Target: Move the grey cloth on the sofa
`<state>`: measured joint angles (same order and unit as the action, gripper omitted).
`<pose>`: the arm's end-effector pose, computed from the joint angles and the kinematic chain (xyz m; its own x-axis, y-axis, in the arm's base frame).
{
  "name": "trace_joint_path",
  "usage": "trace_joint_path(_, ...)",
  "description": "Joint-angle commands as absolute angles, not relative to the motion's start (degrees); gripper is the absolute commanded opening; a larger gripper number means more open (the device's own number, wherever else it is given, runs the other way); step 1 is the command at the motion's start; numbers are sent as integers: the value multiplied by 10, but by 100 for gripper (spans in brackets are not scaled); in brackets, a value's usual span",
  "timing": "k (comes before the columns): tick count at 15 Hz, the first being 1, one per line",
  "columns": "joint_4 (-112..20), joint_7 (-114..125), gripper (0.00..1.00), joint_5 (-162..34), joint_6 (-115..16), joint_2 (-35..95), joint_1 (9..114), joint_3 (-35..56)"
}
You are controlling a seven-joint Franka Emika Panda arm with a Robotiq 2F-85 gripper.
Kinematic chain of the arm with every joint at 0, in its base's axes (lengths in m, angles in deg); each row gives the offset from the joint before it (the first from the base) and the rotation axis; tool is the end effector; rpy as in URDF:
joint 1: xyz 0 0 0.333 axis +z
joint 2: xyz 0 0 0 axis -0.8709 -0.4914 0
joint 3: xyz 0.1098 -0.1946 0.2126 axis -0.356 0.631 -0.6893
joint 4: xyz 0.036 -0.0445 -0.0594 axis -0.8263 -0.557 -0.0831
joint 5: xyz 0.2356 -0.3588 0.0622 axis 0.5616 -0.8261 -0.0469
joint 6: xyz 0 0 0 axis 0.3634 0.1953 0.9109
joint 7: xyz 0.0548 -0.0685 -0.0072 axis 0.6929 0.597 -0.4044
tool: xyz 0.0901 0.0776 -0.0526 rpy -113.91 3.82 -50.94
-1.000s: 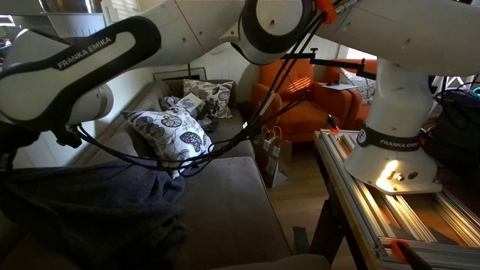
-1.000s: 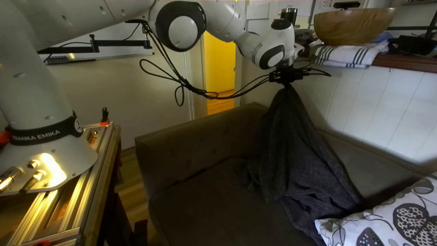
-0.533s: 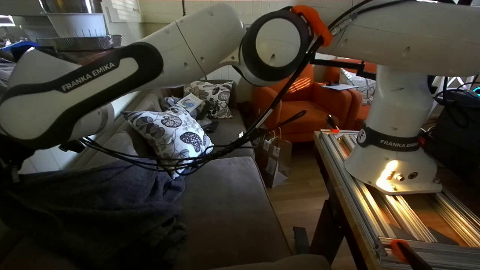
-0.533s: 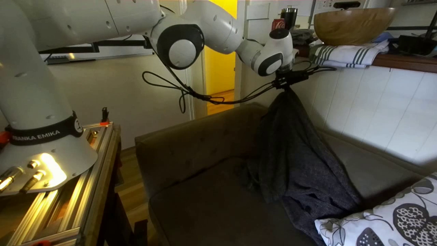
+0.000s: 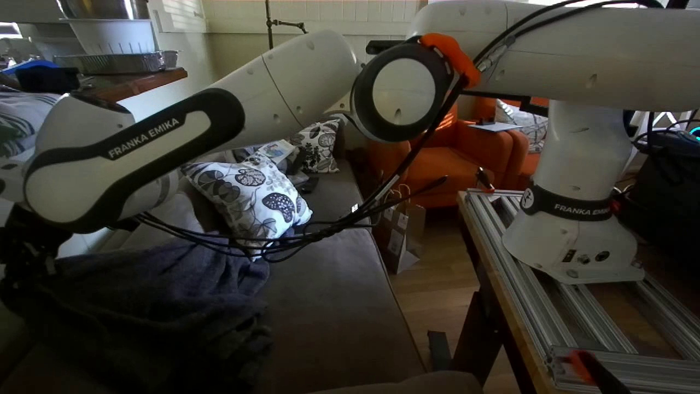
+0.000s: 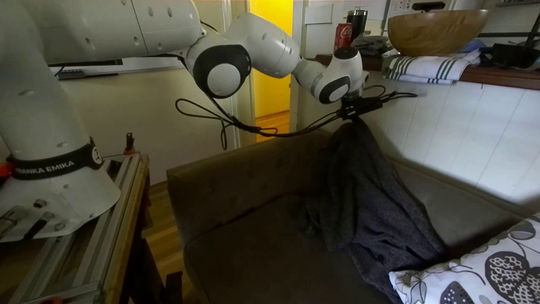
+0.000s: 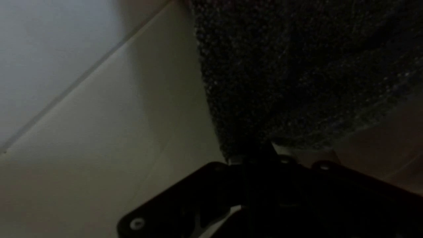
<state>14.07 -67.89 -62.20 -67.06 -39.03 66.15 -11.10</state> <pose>0.8605 0.1791 0.1063 0.1836 0.8671 0.4630 0.8256 -0.3917 0.4063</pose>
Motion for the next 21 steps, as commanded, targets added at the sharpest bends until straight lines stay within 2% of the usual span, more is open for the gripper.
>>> trace_joint_path(1,147,-671,1,-609,-643,-390,667,-84)
trace_joint_path(5,148,-680,1,-612,-630,-390,668,-75)
trace_joint_path(12,151,-727,1,-638,-751,-386,681,-41)
trace_joint_path(17,155,-765,1,-621,-842,-389,685,-73)
trace_joint_path(18,155,-776,29,-617,-833,-389,683,-90)
trace_joint_path(19,154,-779,30,-615,-832,-388,683,-99)
trace_joint_path(21,160,-759,42,-610,-811,-389,683,-107)
